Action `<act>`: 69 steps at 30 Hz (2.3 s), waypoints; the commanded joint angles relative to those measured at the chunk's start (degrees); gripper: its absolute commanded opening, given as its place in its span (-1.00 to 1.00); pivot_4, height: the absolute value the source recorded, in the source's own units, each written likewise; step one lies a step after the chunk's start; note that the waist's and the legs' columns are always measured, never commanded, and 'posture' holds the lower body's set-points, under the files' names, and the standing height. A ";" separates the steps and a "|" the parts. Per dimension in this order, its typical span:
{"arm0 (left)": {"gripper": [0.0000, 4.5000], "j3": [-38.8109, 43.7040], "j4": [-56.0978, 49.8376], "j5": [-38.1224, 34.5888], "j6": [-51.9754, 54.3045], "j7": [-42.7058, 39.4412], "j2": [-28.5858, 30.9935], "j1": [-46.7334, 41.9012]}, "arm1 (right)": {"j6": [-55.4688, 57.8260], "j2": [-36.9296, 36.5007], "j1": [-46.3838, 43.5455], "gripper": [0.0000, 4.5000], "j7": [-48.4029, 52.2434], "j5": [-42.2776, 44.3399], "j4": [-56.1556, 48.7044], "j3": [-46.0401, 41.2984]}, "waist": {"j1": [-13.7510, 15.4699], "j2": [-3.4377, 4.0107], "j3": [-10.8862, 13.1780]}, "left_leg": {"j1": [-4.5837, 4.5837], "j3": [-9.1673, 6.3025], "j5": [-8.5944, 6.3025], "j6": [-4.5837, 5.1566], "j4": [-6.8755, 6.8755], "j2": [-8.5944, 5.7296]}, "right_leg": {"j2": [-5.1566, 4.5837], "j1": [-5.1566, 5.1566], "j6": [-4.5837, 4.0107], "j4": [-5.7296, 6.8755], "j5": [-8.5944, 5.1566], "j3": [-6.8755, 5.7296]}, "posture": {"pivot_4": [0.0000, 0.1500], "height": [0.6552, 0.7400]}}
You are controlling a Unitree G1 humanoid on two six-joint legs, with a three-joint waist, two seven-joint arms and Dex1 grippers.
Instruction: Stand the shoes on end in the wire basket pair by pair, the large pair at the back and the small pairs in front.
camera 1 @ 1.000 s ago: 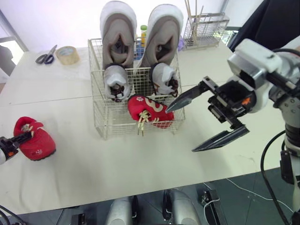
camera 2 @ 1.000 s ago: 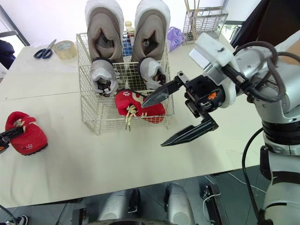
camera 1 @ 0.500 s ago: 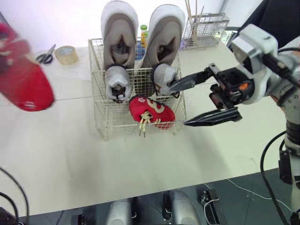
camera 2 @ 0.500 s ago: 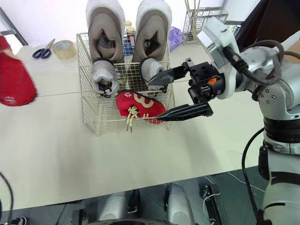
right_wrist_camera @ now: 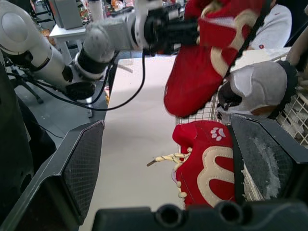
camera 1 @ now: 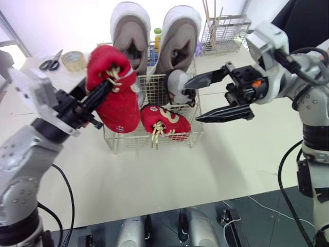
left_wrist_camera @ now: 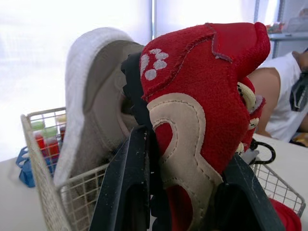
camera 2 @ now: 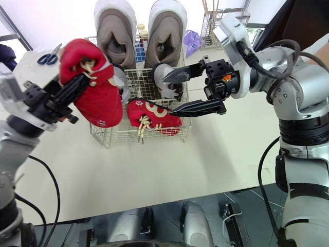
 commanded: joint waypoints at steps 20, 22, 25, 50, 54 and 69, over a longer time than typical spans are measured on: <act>-0.66 -16.14 18.42 36.53 -40.12 -6.52 -9.71 12.37 | 3.96 -0.12 1.54 1.00 -5.80 3.28 -5.54 -5.28 | 0.14 0.70 -0.61 | 0.09 -0.02 -0.42 0.68 0.66 0.11 | -0.10 0.45 0.00 0.00 0.00 -0.07 | 1.00 1.00; -0.66 -16.28 20.05 37.24 -41.46 -5.82 -10.07 9.50 | 3.69 -0.19 1.95 1.00 -5.74 3.37 -5.26 -5.42 | 0.39 0.75 -0.64 | 0.13 -0.04 -0.50 0.81 0.66 0.11 | -0.13 0.49 0.00 0.03 0.00 -0.11 | 1.00 1.00; -0.66 -16.00 20.47 37.74 -42.10 -4.95 -10.06 5.62 | 3.48 -0.21 2.54 1.00 -5.84 3.58 -5.15 -5.65 | 0.89 0.75 -0.64 | 0.14 -0.08 -0.52 0.86 0.69 0.11 | -0.13 0.52 0.00 0.03 0.00 -0.16 | 1.00 1.00; 0.96 -10.63 7.81 7.90 -9.62 -12.37 -0.53 18.79 | 7.87 -1.87 8.23 1.00 -10.73 8.82 -12.04 -8.52 | 1.08 0.82 -0.63 | 0.07 -0.22 -0.56 0.90 0.71 0.11 | -0.17 0.50 -0.04 0.01 -0.04 -0.27 | 1.00 1.00; 0.96 -2.67 2.72 -2.77 -0.70 -11.06 6.24 20.71 | 7.66 -1.83 9.43 1.00 -11.24 8.95 -12.70 -8.87 | 0.84 0.83 -0.61 | 0.06 -0.27 -0.55 0.88 0.69 0.15 | -0.12 0.48 -0.02 0.03 -0.03 -0.27 | 1.00 1.00; 0.96 28.66 12.52 -29.38 17.32 -13.25 23.44 30.85 | 8.92 -4.97 15.05 1.00 -12.10 8.22 -14.43 -8.90 | 1.18 0.87 -0.43 | -0.04 -0.25 -0.45 0.64 0.65 0.16 | -0.02 0.34 -0.20 -0.08 -0.17 -0.25 | 1.00 1.00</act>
